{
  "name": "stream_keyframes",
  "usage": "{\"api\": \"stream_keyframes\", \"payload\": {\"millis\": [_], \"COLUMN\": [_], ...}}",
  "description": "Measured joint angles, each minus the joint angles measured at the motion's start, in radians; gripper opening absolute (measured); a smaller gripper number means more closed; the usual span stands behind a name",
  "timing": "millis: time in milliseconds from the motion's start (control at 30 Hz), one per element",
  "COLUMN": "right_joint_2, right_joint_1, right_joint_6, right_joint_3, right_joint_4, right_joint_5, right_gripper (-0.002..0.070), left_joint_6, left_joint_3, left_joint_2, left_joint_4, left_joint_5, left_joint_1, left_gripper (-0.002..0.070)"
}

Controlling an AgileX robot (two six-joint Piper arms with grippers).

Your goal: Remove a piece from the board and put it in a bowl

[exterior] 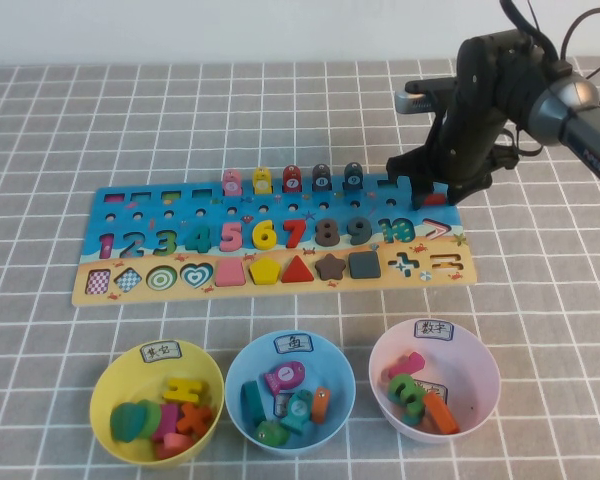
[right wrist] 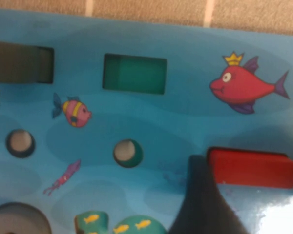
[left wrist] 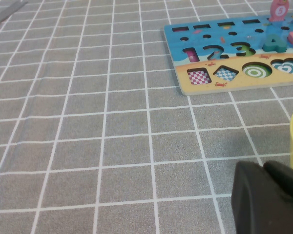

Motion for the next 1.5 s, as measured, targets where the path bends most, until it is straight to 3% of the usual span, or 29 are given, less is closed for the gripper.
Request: {"api": "stream_keyframes", "payload": {"millis": [733, 1500], "right_joint_2": [0.002, 0.002], "right_joint_1": [-0.001, -0.001], "right_joint_6": [-0.002, -0.002], "right_joint_3": [0.000, 0.000], "right_joint_4": [0.000, 0.000], "right_joint_5": [-0.023, -0.023], "right_gripper": [0.0373, 0.0283], "left_joint_6": [0.000, 0.000], "left_joint_3": [0.000, 0.000], "left_joint_2": [0.000, 0.000], "left_joint_4": [0.000, 0.000], "left_joint_5": [0.000, 0.000], "left_joint_1": [0.000, 0.000], "left_gripper": [-0.0001, -0.0001]}}
